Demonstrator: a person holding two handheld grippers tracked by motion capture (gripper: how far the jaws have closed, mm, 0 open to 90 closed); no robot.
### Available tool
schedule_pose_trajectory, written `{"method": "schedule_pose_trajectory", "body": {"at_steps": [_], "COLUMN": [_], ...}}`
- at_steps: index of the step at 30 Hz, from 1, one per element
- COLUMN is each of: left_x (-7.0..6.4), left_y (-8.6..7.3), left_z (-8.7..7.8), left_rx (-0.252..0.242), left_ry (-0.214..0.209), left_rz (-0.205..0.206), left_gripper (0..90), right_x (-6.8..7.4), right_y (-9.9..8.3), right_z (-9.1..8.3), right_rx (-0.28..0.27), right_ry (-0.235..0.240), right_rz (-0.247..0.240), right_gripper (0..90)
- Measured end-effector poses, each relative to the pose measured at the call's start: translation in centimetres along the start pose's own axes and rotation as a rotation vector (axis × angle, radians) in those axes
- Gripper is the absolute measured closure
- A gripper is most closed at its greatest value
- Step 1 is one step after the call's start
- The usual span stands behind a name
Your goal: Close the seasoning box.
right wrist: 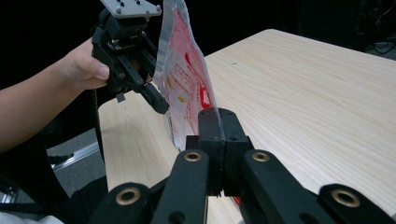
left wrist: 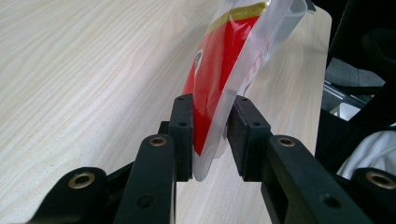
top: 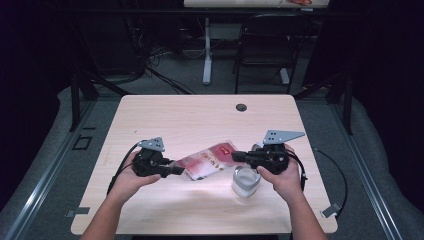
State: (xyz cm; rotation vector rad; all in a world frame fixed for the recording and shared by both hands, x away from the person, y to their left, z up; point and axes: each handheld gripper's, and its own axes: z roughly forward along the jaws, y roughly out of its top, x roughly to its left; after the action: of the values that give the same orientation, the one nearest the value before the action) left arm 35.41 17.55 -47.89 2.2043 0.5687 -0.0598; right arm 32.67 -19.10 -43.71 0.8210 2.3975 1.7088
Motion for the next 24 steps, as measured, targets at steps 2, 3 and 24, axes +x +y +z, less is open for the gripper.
{"method": "schedule_pose_trajectory", "body": {"at_steps": [2, 3, 24], "left_x": [0.1, 0.2, 1.2], "left_y": [-0.2, -0.3, -2.4], "left_z": [0.3, 0.5, 1.9], "left_rx": [0.004, 0.019, 0.058], "left_ry": [0.001, 0.002, 0.032], "left_rz": [-0.007, -0.001, -0.032], "left_gripper": [72.0, 71.9, 68.7], "right_x": [0.2, 0.2, 1.0], "right_y": [0.1, 0.2, 1.0], "right_z": [0.1, 0.2, 2.3], "right_rx": [0.008, 0.016, 0.108], "right_ry": [-0.006, -0.011, -0.017], "right_rz": [-0.006, -0.009, -0.066], "right_gripper": [90.0, 90.0, 90.0]}}
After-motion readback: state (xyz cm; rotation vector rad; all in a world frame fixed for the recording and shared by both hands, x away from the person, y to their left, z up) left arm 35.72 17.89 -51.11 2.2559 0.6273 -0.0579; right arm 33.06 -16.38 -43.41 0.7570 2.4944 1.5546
